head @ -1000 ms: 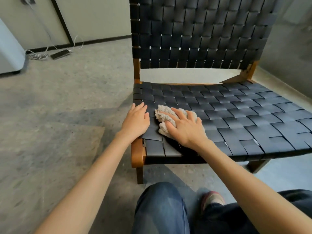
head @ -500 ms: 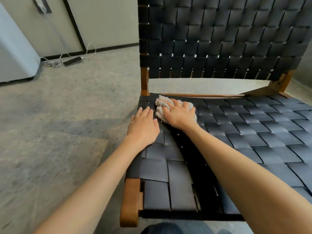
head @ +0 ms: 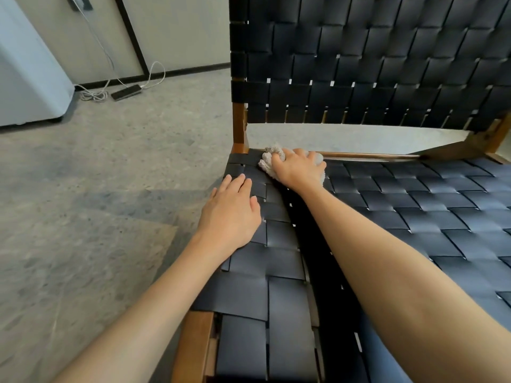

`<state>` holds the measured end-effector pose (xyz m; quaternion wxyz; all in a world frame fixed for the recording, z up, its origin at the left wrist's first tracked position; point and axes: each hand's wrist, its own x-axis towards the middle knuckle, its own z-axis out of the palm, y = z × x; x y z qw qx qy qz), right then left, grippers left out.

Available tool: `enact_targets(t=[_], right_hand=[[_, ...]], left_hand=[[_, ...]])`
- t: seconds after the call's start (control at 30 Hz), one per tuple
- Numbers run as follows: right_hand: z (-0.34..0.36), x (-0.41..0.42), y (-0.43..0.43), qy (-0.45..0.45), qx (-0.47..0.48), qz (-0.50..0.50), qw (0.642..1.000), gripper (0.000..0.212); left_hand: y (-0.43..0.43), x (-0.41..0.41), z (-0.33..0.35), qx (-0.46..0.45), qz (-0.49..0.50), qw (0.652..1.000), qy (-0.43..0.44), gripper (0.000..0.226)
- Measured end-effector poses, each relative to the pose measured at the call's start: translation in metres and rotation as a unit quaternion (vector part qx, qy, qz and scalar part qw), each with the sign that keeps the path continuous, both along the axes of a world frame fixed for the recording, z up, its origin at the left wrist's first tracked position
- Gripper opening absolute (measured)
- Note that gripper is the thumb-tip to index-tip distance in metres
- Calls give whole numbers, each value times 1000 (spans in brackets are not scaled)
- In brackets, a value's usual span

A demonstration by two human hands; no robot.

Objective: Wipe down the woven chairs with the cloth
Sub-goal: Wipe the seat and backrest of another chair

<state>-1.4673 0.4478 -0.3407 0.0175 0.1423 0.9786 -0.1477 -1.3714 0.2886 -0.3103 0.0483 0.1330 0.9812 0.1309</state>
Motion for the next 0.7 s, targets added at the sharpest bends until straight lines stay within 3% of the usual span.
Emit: enact_targets(t=[0.23, 0.5, 0.7], right_hand=[[15, 56, 10, 0, -3, 63, 998, 51], [44, 159, 0, 0, 3, 88, 996, 49], [69, 217, -7, -27, -16, 105, 994, 26]], left_hand=[[0, 2, 7, 9, 4, 1000, -12, 50], [5, 16, 19, -4, 1, 999, 49, 41], [4, 22, 28, 3, -1, 999, 38, 40]])
